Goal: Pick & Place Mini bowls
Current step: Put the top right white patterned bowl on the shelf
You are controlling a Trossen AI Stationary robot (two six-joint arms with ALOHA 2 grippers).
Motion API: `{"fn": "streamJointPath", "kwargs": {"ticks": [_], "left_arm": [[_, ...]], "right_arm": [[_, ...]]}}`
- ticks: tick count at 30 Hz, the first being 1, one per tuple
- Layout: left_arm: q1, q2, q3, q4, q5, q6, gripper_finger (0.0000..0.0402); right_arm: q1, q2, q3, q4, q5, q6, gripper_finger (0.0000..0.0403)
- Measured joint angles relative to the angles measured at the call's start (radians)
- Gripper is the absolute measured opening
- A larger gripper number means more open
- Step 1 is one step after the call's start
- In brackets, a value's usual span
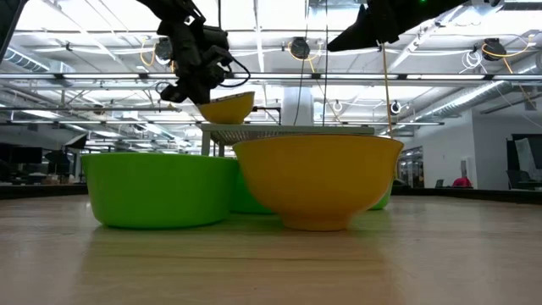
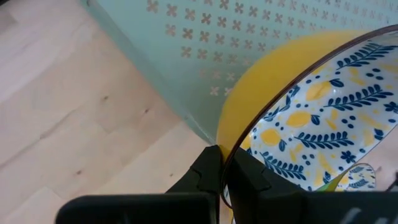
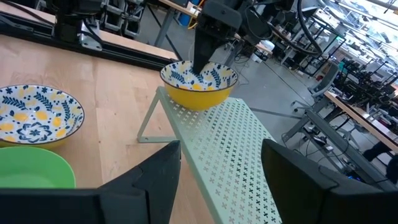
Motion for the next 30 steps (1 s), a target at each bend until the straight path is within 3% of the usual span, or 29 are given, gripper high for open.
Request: {"fn": "streamJointPath", "kwargs": {"ticks": [16, 30], "left_arm": [[-0.02, 0.0, 0.0, 0.03, 0.008, 0.112, 0.0122], [-0.014, -0.051, 0.0, 0.099, -0.019, 0.191, 0.0154]], "right_arm": [[0.0, 0.0, 0.0, 0.0, 0.0, -0.003, 0.021], [0.0, 0.0, 0.0, 0.0, 0.0, -0.003, 0.021]]}}
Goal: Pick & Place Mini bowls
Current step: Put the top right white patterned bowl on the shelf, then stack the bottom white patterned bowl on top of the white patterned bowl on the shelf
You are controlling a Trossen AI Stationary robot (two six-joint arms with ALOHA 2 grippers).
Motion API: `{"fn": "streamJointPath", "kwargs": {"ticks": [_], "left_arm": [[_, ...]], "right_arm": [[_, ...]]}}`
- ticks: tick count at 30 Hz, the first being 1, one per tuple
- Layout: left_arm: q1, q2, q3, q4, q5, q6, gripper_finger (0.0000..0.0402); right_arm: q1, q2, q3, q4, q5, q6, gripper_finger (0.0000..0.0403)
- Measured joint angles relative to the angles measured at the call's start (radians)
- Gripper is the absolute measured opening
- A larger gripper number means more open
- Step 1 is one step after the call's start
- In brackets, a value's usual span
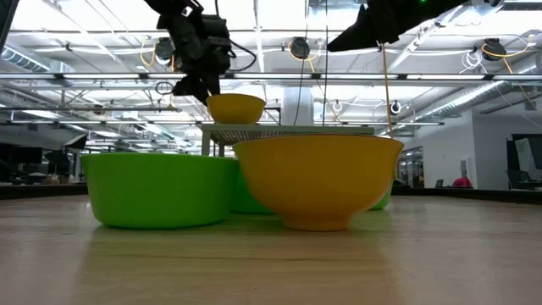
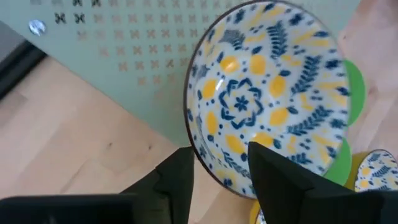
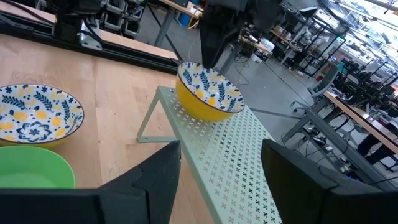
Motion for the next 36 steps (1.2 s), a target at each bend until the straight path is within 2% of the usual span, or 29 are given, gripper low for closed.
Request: {"fn": "streamJointPath", "kwargs": {"ticks": [5, 9, 15, 20, 27, 32, 36], "left_arm": [[0.003, -0.086, 0.0, 0.018, -0.049, 0.018, 0.0154], [-0.015, -0.185, 0.0, 0.014, -0.03, 0.016, 0.0154], [-0.199, -0.311, -0.027, -0.041, -0.025, -0.001, 0.0154], [-0.417, -0.389, -0.181, -0.05, -0.184, -0.067, 0.0154], [-0.635, -0.422, -0.483, 0.08, -0.411, -0.348, 0.0154], [-0.696, -0.41, -0.66, 0.256, -0.428, -0.468, 0.0154], [-0.716, -0.413, -0.738, 0.371, -0.43, -0.502, 0.0154]], "right_arm": [[0.0, 0.0, 0.0, -0.001, 0.0, -0.001, 0.021], [0.0, 0.0, 0.0, -0.003, 0.0, -0.017, 0.021], [0.0, 0.0, 0.0, -0.019, 0.0, -0.019, 0.021], [0.0, 0.0, 0.0, -0.044, 0.0, 0.008, 0.021], [0.002, 0.0, 0.0, -0.047, 0.0, 0.011, 0.021], [0.002, 0.0, 0.0, -0.034, 0.0, 0.01, 0.021], [0.002, 0.0, 0.0, -0.033, 0.0, 0.006, 0.021]]}}
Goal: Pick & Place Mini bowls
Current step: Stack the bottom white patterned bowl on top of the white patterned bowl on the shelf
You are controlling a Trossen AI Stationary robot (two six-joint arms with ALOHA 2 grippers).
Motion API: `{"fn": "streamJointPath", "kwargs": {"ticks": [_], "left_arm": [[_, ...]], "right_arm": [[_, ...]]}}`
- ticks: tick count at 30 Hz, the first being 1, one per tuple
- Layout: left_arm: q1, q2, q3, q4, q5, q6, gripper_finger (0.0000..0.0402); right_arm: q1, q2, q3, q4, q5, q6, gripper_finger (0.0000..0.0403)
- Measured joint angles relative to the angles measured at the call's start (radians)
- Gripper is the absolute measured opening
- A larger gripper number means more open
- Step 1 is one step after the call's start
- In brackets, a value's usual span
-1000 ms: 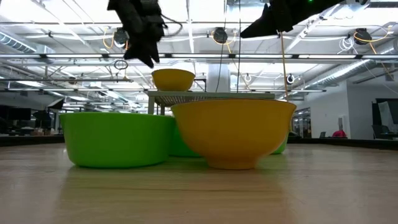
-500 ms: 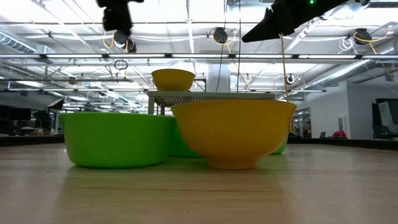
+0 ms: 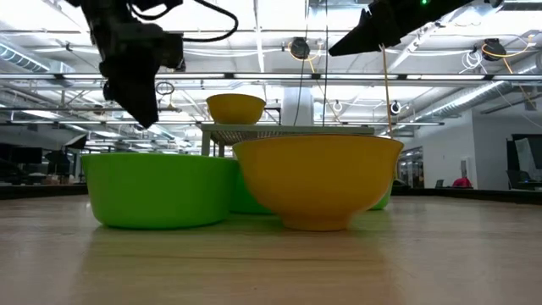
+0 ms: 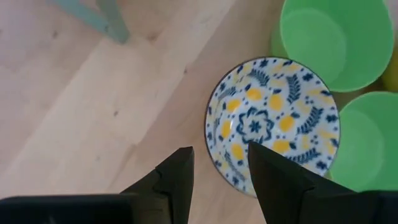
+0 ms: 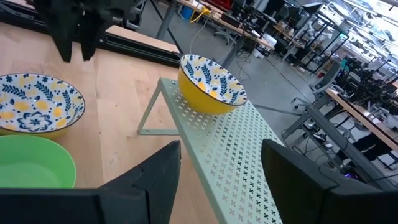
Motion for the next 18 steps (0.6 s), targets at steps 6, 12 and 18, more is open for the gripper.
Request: {"fn": "streamJointPath", "kwargs": {"ticks": [6, 12, 18], "left_arm": [[-0.032, 0.0, -0.027, 0.032, -0.132, 0.004, 0.0154], [-0.101, -0.051, -0.028, 0.045, -0.398, 0.021, 0.0154], [-0.205, -0.159, -0.028, 0.177, -0.671, 0.191, 0.0154]], "right_arm": [[0.007, -0.046, 0.0, -0.048, -0.059, 0.048, 0.021], [0.007, -0.17, 0.0, -0.128, -0.189, 0.105, 0.021], [0.008, -0.32, -0.025, -0.205, -0.188, 0.121, 0.021]]}}
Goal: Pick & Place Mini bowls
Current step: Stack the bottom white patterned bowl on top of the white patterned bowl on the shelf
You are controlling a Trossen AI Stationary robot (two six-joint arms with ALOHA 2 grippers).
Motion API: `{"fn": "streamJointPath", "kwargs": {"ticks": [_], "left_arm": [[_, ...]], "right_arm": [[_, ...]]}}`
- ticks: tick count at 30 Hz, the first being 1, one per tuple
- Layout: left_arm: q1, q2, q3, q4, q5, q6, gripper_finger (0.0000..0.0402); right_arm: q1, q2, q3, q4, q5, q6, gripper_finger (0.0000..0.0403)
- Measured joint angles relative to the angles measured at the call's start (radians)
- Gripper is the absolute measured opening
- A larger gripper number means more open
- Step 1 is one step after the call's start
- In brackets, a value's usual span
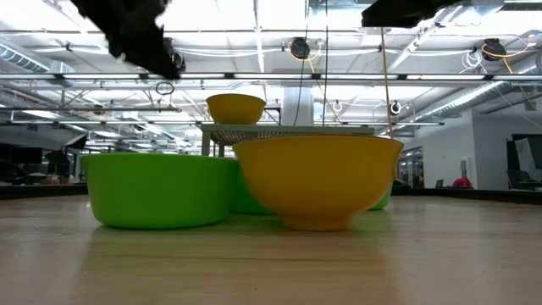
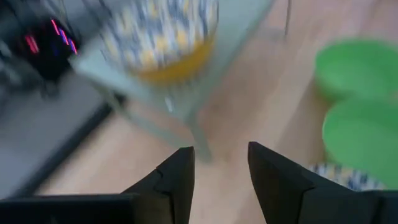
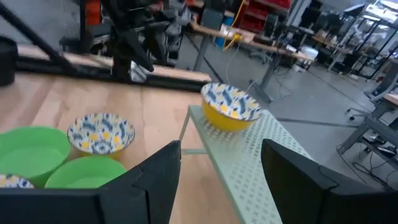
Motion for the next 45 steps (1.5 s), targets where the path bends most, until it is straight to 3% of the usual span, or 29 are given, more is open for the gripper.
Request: {"fn": "streamJointPath", "kwargs": {"ticks": [4, 9, 11, 18, 26, 34, 37, 45], "left_arm": [[-0.042, -0.058, -0.033, 0.174, -0.002, 0.19, 0.0154], [-0.052, -0.127, -0.168, 0.45, 0.058, 0.383, 0.0154], [-0.046, -0.16, -0.223, 0.562, 0.057, 0.418, 0.0154], [0.014, -0.257, -0.321, 0.794, 0.024, 0.474, 0.0154], [0.091, -0.265, -0.344, 0.85, 0.027, 0.421, 0.0154], [0.128, -0.262, -0.344, 0.847, 0.02, 0.408, 0.0154], [0.135, -0.262, -0.344, 0.832, 0.018, 0.38, 0.0154], [0.134, -0.261, -0.344, 0.789, 0.099, 0.271, 0.0154]], "right_arm": [[0.0, -0.095, -0.07, -0.012, -0.015, 0.046, 0.021], [0.009, -0.104, -0.136, 0.026, -0.266, 0.127, 0.021], [0.044, -0.043, -0.135, 0.031, -0.314, 0.115, 0.021], [0.182, 0.301, 0.009, -0.091, -0.313, -0.05, 0.021], [0.221, 0.682, 0.288, -0.361, -0.316, -0.157, 0.021], [0.222, 0.743, 0.356, -0.32, -0.394, -0.356, 0.021], [0.222, 0.742, 0.356, -0.299, -0.39, -0.258, 0.021], [0.217, 0.743, 0.382, -0.294, -0.334, 0.264, 0.021]]}}
